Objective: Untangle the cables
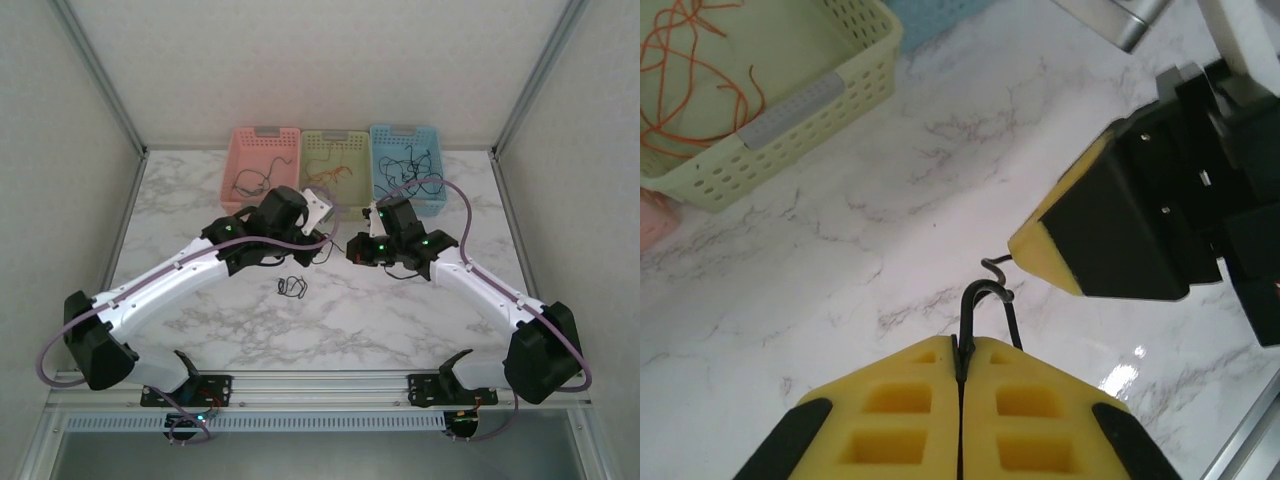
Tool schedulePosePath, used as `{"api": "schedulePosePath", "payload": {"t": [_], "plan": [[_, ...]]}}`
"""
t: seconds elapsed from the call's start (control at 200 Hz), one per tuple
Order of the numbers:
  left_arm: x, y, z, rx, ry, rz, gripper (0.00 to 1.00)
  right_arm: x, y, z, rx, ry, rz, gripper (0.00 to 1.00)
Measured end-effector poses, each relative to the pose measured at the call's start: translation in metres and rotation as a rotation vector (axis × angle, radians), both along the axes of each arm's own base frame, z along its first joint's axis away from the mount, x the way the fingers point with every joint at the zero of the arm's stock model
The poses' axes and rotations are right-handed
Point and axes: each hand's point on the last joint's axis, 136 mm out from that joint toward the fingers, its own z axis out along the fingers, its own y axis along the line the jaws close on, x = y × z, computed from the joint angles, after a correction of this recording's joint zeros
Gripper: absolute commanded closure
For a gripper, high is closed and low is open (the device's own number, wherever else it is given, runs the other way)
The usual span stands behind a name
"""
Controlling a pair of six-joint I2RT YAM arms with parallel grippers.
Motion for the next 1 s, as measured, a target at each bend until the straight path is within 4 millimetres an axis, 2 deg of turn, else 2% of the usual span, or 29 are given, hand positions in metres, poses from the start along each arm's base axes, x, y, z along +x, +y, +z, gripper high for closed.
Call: {"api": "schedulePosePath", "payload": {"t": [0.14,0.42,0.541,0.641,0.741,1.001], "plan": [[0.005,0.003,-0.002,-0.082,0.031,0.058,1.0,-0.001,0.001,-0.001,0.012,0.002,0.007,1.0],[0.013,-0.006,-0.004,-0.216,0.073,0.121,1.0,0.0,-0.004,-0.006,0.004,0.013,-0.006,1.0],[0.016,-0.009,-0.001,-0.261,0.083,0.147,0.95,-0.001,-0.005,-0.007,0.002,0.016,-0.006,1.0],[0.023,-0.01,0.006,-0.305,0.069,0.172,0.96,-0.005,-0.014,-0.018,-0.032,0.051,-0.024,1.0],[0.027,-0.011,0.008,-0.328,0.066,0.185,1.0,-0.007,-0.019,-0.023,-0.054,0.07,-0.035,1.0],[0.032,-0.01,0.002,-0.311,0.064,0.205,1.0,-0.007,-0.026,-0.029,-0.097,0.069,-0.052,1.0]]}}
